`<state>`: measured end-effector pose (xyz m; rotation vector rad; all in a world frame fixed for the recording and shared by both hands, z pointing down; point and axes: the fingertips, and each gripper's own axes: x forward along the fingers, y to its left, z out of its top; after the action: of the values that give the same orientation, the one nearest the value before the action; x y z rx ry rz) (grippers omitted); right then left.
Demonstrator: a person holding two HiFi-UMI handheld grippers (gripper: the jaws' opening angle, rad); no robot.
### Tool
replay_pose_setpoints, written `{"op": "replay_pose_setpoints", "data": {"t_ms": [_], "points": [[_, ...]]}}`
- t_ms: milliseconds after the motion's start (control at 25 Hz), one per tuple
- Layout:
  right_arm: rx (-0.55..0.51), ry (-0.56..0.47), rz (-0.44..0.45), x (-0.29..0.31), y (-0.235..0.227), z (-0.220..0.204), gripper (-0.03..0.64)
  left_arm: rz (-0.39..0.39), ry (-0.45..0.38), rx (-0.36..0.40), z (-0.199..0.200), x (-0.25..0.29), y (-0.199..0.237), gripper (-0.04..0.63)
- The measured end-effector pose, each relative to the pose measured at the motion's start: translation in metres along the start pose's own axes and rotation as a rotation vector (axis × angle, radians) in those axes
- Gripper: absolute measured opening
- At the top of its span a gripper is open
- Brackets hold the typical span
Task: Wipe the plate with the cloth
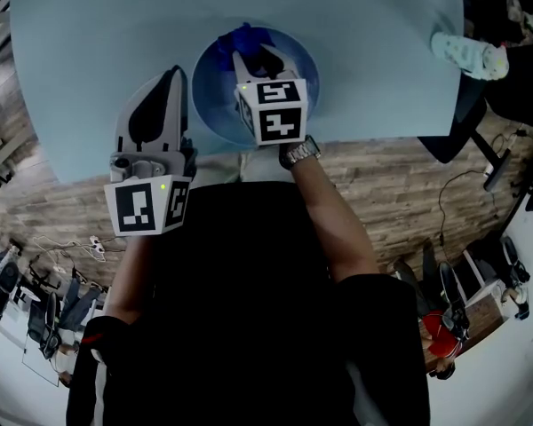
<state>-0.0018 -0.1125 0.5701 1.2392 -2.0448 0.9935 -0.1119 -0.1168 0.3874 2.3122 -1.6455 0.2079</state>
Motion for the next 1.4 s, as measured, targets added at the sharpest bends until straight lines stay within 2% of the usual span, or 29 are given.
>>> {"op": "replay_pose_setpoints", "data": {"t_ms": [920, 1160, 1400], "points": [[0.14, -0.052, -0.154, -0.036, -0.059, -0.014, 0.118, -0.053, -0.003, 0.017, -0.004, -0.01, -0.023, 0.002], [0.157, -0.078, -0.154, -0.048, -0.053, -0.014, 0.118, -0.056, -0.007, 0.018, -0.005, -0.019, -0.024, 0.002], [0.142, -0.089, -0.11, -0.051, -0.031, -0.014, 0.118, -0.043, -0.009, 0.017, -0.007, -0.029, -0.022, 0.002]]}}
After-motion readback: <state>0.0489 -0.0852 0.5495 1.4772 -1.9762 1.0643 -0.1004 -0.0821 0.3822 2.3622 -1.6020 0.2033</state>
